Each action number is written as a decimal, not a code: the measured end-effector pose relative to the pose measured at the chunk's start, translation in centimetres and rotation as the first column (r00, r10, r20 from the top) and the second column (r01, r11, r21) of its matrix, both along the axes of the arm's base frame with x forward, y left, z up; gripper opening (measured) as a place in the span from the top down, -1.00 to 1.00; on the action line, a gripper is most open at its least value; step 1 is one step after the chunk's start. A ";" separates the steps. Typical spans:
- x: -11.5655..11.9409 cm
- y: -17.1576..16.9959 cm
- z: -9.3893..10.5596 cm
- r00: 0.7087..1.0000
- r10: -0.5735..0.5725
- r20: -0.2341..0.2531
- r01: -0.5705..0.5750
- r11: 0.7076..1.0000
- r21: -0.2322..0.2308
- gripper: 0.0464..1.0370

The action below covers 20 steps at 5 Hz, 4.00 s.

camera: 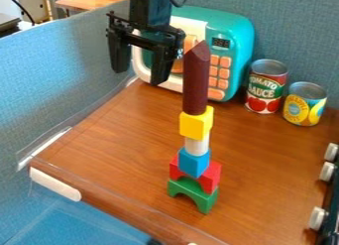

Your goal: Remove the top to the left of the table

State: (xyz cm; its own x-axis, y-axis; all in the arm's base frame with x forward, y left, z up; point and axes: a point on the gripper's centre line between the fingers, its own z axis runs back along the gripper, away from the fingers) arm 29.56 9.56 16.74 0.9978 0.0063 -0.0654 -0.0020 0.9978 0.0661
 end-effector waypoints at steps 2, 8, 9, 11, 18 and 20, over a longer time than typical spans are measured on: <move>0.9 0.4 -0.1 0.999 0.017 -0.030 -0.019 0.997 -0.068 -0.93; 1.1 -1.2 12.9 0.972 -0.037 0.234 0.066 0.991 -0.115 -0.93; -0.2 -2.2 12.8 0.972 -0.072 0.223 0.101 0.988 -0.119 -0.93; 0.1 -7.3 8.5 0.958 -0.259 0.123 0.270 0.959 -0.081 -0.93; -1.5 -7.1 4.2 0.976 -0.213 -0.036 0.212 0.977 -0.037 -0.93; -1.1 -7.9 3.3 0.975 -0.224 0.002 0.223 0.972 -0.078 -0.30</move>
